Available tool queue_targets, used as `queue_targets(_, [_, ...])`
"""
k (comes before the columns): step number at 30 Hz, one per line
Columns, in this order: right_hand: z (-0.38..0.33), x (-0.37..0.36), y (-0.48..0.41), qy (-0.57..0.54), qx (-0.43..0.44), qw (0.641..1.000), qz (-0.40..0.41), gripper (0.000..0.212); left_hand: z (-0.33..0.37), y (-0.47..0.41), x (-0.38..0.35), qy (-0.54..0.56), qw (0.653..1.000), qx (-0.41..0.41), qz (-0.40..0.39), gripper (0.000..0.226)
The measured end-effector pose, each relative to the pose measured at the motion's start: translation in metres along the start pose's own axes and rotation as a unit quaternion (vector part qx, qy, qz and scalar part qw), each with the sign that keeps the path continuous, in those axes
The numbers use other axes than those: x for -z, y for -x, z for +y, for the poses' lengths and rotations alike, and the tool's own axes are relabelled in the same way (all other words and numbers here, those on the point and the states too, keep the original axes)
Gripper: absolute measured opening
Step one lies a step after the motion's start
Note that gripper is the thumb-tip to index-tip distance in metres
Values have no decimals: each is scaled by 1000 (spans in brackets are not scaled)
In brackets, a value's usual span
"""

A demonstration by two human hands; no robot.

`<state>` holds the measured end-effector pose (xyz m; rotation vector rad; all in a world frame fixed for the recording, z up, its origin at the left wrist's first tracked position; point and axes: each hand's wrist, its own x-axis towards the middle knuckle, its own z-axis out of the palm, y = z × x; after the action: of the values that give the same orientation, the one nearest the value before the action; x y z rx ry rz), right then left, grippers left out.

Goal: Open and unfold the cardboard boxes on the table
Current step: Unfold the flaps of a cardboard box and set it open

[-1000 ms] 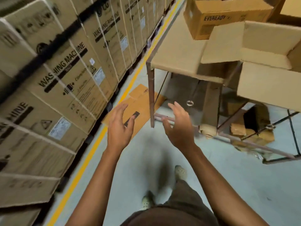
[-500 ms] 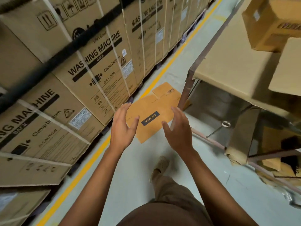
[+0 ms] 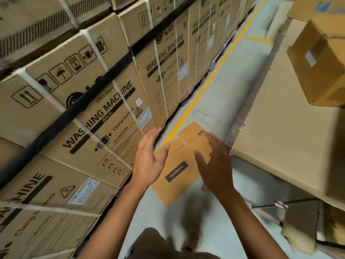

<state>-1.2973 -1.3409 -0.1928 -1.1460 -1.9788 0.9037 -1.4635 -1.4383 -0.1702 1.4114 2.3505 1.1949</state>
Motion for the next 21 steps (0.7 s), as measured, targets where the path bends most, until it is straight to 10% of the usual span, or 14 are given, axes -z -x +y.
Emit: queue_targets(21, [-14, -32, -300, 67, -88, 977, 184, 57, -10, -380, -75, 105, 975, -167, -106, 50])
